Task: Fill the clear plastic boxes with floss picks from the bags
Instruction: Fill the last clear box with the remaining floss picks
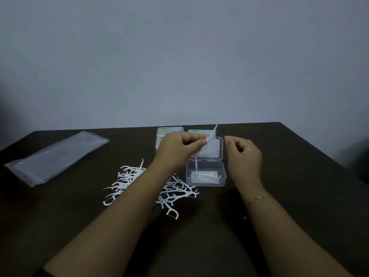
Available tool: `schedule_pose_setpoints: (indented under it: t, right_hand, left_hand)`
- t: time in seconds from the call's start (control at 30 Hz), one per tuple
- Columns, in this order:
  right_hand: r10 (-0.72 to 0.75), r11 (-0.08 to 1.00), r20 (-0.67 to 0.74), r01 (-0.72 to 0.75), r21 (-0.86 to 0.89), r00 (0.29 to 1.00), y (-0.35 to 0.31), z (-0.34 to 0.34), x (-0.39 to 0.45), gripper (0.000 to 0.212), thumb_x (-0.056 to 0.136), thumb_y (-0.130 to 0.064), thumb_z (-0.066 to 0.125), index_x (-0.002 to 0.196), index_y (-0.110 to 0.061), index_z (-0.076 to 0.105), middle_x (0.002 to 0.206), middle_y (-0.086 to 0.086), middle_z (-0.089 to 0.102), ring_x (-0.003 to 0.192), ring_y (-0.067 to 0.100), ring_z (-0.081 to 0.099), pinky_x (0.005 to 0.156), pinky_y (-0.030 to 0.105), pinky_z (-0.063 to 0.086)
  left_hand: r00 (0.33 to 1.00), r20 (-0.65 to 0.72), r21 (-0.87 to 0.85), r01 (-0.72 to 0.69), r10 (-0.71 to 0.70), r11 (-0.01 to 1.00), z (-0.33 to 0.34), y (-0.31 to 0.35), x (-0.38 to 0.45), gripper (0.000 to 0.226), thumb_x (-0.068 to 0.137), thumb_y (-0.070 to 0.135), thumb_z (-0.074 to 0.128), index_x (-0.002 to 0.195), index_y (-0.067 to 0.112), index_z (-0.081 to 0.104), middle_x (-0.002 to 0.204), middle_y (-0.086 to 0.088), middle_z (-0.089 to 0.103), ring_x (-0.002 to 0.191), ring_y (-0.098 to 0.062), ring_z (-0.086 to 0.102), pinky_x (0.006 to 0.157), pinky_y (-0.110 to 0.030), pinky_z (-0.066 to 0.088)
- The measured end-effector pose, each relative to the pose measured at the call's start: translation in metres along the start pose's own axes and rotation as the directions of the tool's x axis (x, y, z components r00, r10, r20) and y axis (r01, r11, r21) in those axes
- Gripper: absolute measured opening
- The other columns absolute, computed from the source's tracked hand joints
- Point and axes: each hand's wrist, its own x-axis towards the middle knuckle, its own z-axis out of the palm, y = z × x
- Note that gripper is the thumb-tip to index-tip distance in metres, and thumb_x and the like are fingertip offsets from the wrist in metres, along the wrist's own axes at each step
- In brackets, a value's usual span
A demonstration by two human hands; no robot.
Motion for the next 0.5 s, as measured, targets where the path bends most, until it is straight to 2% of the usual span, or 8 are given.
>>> schedule_pose_setpoints:
  t: [0.1,0.17,0.27,0.37,0.5]
  right_hand:
    - [0.083,0.992,-0.057,-0.077,0.099,0.995,0.0,-0.001,0.002,0.023,0.094,-0.025,0.053,0.075,-0.038,0.057,0.098,-0.004,0.062,0.103,0.015,0.056,0.084,0.031,0.05]
    - [0.112,0.987,-0.081,-0.101,0.126,0.99,0.0,-0.002,0.003,0.024,0.094,-0.027,0.054,0.072,-0.039,0.056,0.1,-0.004,0.063,0.102,0.014,0.056,0.084,0.03,0.05]
    - [0.112,0.985,-0.075,-0.1,0.138,0.991,0.0,-0.001,0.003,0.024,0.094,-0.025,0.054,0.073,-0.036,0.058,0.102,-0.001,0.064,0.098,0.011,0.057,0.074,0.02,0.047]
    - [0.112,0.987,-0.062,-0.104,0.123,0.992,0.002,0.0,0.005,0.024,0.094,-0.025,0.054,0.073,-0.036,0.058,0.102,-0.002,0.064,0.101,0.013,0.057,0.08,0.026,0.048]
    - [0.107,0.988,-0.066,-0.099,0.115,0.992,0.003,0.001,0.006,0.023,0.092,-0.024,0.055,0.073,-0.036,0.059,0.098,-0.002,0.065,0.102,0.016,0.057,0.085,0.033,0.05]
  left_hand:
    - [0.999,0.041,0.114,-0.03,0.025,0.993,0.014,0.002,0.002,0.024,0.087,0.025,0.067,0.11,0.018,0.072,0.089,0.013,0.068,0.079,0.002,0.06,0.069,-0.007,0.048]
    - [0.997,0.066,0.182,-0.041,0.03,0.982,0.018,0.001,0.003,0.025,0.088,0.027,0.066,0.11,0.018,0.072,0.099,0.005,0.072,0.085,-0.003,0.062,0.077,-0.016,0.05]
    - [0.991,0.124,0.29,-0.079,0.044,0.954,0.016,-0.003,0.001,0.023,0.088,0.028,0.066,0.109,0.02,0.072,0.105,0.004,0.072,0.088,-0.005,0.061,0.085,-0.026,0.051]
    - [0.981,0.188,0.378,-0.122,0.053,0.918,0.01,-0.008,0.0,0.023,0.089,0.026,0.064,0.11,0.02,0.072,0.106,0.004,0.07,0.089,-0.007,0.059,0.086,-0.033,0.052]
    - [0.979,0.201,0.4,-0.124,0.045,0.908,0.004,-0.012,-0.001,0.022,0.089,0.027,0.064,0.108,0.021,0.073,0.107,0.004,0.069,0.094,-0.008,0.059,0.089,-0.035,0.051]
